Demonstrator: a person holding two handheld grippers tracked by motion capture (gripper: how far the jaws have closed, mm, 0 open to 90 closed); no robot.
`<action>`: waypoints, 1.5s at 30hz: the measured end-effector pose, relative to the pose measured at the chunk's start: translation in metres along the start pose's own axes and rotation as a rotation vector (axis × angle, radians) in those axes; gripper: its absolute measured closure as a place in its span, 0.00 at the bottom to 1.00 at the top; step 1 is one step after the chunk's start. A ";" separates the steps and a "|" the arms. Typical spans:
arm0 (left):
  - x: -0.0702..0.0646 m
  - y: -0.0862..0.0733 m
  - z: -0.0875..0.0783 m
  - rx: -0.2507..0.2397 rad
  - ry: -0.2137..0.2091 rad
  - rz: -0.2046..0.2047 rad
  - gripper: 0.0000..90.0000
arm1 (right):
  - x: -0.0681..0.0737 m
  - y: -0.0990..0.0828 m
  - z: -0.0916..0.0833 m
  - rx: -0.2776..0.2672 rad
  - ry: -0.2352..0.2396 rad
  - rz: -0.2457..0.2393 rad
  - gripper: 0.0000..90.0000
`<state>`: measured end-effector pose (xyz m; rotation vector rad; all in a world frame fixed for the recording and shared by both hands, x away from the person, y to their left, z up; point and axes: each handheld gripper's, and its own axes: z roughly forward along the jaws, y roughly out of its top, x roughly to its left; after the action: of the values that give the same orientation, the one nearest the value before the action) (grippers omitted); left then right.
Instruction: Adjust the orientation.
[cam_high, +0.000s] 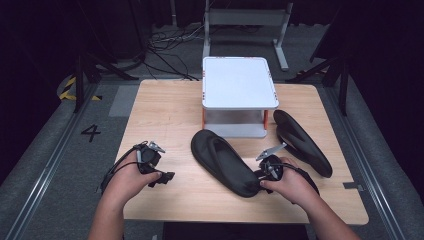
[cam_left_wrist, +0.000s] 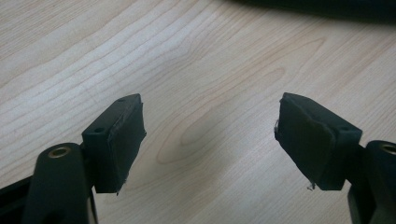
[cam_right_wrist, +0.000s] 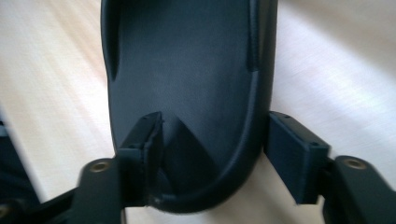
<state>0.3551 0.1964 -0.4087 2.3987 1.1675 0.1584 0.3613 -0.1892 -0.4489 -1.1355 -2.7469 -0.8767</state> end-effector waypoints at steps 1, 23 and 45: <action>0.000 0.001 0.001 0.000 -0.002 0.007 0.27 | 0.004 -0.001 0.000 0.017 0.029 0.023 0.50; -0.008 0.039 0.047 0.025 0.019 0.079 0.55 | 0.023 -0.012 -0.027 -0.049 -0.037 -0.059 0.44; -0.040 0.089 0.096 0.025 -0.016 0.204 0.75 | 0.020 -0.032 -0.022 0.072 -0.040 -0.044 0.61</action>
<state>0.4226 0.0843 -0.4494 2.5337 0.9215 0.1897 0.3216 -0.2057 -0.4411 -1.0965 -2.8209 -0.7613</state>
